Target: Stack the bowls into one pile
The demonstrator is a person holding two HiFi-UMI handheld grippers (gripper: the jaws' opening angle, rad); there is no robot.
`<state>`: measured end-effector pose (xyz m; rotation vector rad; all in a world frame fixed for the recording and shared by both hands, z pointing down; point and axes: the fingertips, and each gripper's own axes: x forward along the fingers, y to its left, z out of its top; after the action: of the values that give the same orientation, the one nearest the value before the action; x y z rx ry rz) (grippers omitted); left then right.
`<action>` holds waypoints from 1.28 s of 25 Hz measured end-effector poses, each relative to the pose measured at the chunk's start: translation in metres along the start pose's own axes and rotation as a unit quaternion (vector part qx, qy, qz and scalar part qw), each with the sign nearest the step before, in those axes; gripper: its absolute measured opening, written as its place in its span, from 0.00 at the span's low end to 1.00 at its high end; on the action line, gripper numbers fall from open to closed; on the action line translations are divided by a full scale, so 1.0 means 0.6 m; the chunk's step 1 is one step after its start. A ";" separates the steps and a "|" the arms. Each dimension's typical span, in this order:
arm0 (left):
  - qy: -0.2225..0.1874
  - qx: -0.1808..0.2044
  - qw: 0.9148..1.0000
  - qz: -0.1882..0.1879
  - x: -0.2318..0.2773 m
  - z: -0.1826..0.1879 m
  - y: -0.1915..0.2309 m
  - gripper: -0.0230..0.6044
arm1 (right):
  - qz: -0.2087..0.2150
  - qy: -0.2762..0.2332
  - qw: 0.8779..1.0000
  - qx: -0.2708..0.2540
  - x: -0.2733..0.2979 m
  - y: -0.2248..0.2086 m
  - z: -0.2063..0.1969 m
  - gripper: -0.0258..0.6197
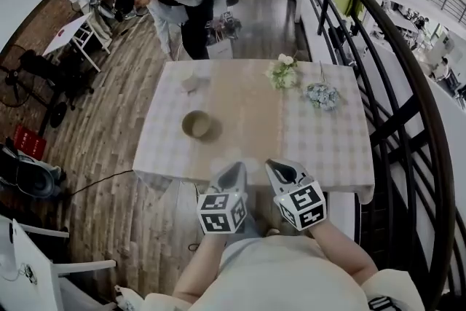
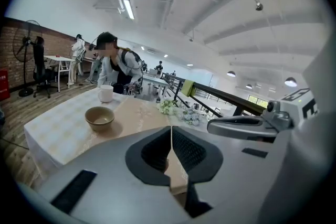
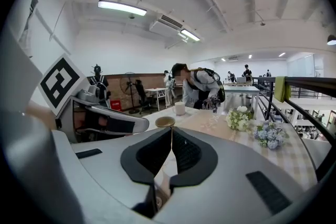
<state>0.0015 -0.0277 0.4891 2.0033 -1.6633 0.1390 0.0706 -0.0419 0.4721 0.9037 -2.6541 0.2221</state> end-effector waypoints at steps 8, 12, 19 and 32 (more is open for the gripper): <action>-0.001 0.014 1.000 -0.021 -0.025 -0.031 -0.065 0.05 | -0.017 -0.015 1.000 0.007 -0.069 -0.008 -0.019 0.04; -0.005 0.016 0.999 -0.030 -0.039 -0.042 -0.091 0.05 | -0.024 -0.027 0.999 0.012 -0.102 -0.004 -0.024 0.04; -0.006 0.016 0.999 -0.040 -0.054 -0.058 -0.121 0.05 | -0.030 -0.032 0.999 0.016 -0.137 0.002 -0.035 0.04; -0.009 0.018 0.999 -0.041 -0.059 -0.059 -0.130 0.05 | -0.035 -0.048 0.998 0.029 -0.152 -0.006 -0.032 0.04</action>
<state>0.0754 0.0278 0.4795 2.1023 -1.5972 0.1233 0.1455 0.0115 0.4581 1.0495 -2.7091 0.2461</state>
